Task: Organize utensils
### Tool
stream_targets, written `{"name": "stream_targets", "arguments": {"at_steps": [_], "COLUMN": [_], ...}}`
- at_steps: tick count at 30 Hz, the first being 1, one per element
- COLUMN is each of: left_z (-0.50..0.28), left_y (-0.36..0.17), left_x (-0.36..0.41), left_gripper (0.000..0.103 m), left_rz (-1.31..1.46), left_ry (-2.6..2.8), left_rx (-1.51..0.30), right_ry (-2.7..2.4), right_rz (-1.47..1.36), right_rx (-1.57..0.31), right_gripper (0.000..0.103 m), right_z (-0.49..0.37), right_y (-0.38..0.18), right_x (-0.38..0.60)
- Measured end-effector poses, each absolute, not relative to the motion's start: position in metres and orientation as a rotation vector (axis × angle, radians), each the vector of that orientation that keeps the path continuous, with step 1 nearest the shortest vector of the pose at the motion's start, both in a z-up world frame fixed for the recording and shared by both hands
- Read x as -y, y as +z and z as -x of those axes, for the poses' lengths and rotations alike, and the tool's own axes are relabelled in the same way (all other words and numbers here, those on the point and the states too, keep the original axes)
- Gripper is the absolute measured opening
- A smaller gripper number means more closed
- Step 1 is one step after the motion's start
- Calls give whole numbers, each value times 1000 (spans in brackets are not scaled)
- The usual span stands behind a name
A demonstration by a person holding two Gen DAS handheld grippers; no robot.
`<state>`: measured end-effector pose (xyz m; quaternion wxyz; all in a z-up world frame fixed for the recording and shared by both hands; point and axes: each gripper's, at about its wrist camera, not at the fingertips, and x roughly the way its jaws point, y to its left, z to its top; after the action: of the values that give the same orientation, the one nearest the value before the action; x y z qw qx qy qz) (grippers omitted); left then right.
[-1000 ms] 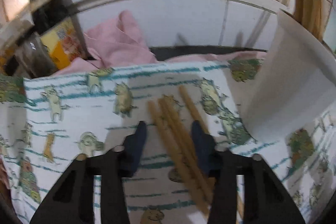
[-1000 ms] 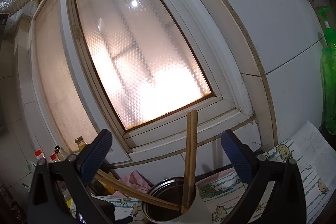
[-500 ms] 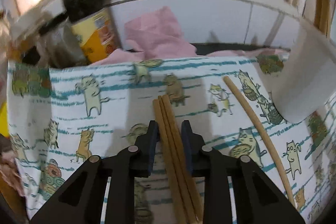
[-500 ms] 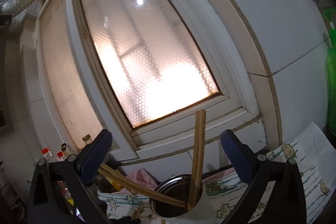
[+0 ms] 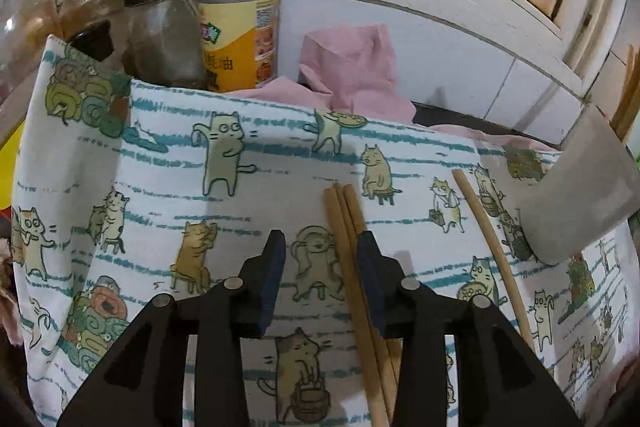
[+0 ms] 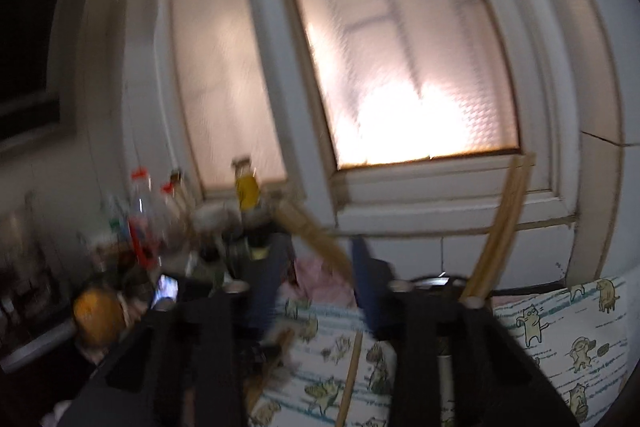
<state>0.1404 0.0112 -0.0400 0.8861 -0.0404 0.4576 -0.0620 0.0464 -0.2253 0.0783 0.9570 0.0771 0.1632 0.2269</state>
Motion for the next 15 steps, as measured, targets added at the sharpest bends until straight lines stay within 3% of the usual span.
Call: {"name": "stream_targets", "arguments": {"at_steps": [5,9,12,15], "left_z": [-139,-144,-141,-136], "left_y": [-41,-43,-42,-42], "left_x": [-6,-3,-2,-6], "left_gripper": [21,19,10,8], "left_rz": [42,58,53,44], "left_ry": [-131,-135,-158,-164], "left_rx": [-947,-953,-962,-973], "right_ry": [407,395,399,369], "right_rz": [19,52,51,107], "right_rx": [-412,-612,-787,-840], "right_gripper": [8,8,9,9], "right_z": [-50,-74,-96,-101], "right_y": [60,36,12,-3], "right_x": [191,176,169,162]}}
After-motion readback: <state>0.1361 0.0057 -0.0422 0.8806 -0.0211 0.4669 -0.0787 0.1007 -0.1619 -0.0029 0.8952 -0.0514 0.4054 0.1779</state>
